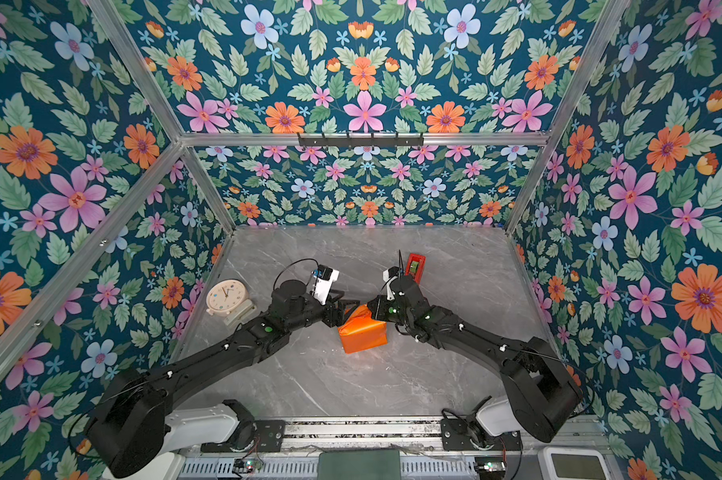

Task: Wrap a gift box in wrapping paper
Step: Fold the wrapping paper for the gift box.

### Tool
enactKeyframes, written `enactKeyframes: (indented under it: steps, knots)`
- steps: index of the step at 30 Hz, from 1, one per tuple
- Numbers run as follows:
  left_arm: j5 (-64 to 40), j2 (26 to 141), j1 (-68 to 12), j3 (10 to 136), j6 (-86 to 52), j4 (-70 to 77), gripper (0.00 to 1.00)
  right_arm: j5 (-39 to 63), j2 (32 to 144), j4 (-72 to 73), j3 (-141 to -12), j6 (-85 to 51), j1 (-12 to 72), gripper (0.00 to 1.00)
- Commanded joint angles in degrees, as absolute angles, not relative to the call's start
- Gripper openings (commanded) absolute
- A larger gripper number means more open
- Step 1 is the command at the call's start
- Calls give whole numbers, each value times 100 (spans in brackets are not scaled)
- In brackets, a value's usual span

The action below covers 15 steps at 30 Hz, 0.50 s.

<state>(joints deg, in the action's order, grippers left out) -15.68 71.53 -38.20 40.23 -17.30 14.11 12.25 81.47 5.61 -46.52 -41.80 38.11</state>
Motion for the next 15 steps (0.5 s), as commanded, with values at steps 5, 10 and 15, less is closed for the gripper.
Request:
enactKeyframes:
  steps: [5, 10, 15]
  knots:
    - [-1203, 7595, -3797, 4478, -2077, 351, 78, 1222, 8156, -243, -4570, -4197, 3816, 11]
    - [-1543, 7791, -3797, 4397, -2099, 337, 81, 1257, 8148, -194, -4553, -4211, 3818, 11]
    - [-1664, 7980, -3792, 4356, -2011, 231, 83, 1258, 8105, -206, -4553, -4205, 3816, 11]
